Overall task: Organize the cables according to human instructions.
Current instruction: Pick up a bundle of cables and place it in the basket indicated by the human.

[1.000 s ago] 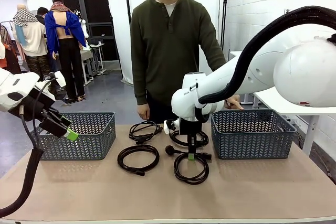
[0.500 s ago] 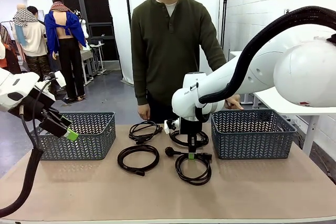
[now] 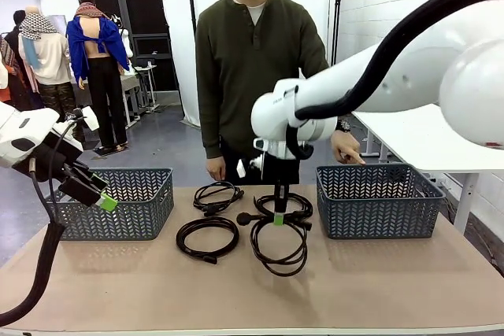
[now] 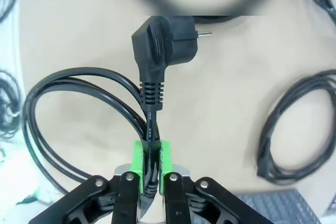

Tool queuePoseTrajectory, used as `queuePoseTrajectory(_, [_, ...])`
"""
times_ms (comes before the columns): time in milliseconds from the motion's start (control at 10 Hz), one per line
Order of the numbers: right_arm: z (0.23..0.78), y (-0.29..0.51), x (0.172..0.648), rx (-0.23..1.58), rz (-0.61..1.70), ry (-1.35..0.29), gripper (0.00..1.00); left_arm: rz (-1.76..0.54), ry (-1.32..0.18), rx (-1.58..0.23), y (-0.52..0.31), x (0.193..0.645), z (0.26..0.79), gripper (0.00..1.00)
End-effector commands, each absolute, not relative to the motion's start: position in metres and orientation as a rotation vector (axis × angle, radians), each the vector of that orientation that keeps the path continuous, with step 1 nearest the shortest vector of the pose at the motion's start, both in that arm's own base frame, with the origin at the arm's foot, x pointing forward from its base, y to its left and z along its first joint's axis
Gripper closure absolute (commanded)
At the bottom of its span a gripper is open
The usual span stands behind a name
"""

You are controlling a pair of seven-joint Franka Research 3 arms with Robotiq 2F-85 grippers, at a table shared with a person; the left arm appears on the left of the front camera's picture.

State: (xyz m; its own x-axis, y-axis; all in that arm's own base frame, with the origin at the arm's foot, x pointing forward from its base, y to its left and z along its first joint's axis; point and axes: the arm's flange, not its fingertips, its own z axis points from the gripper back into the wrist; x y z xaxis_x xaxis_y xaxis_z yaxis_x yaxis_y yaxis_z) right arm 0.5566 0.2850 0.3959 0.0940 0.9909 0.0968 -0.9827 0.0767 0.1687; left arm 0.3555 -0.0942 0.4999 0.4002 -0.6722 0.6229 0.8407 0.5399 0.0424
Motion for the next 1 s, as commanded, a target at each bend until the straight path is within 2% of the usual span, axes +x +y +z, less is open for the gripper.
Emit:
queuePoseTrajectory(0, [0.43,0.271,0.549,0.212,1.433,0.068,1.0,-0.983,-0.64,-0.318,-0.092,0.357,0.499,0.0])
queuePoseTrajectory(300, [0.484,0.24,0.544,0.17,1.425,0.041,1.0,-0.983,-0.64,-0.318,-0.092,0.357,0.499,0.0])
queuePoseTrajectory(600, [0.51,0.186,0.551,0.122,1.413,0.0,1.0,-0.983,-0.64,-0.318,-0.092,0.357,0.499,0.0])
queuePoseTrajectory(900, [0.529,0.133,0.572,0.058,1.414,0.031,1.0,-0.983,-0.64,-0.318,-0.092,0.357,0.499,0.0])
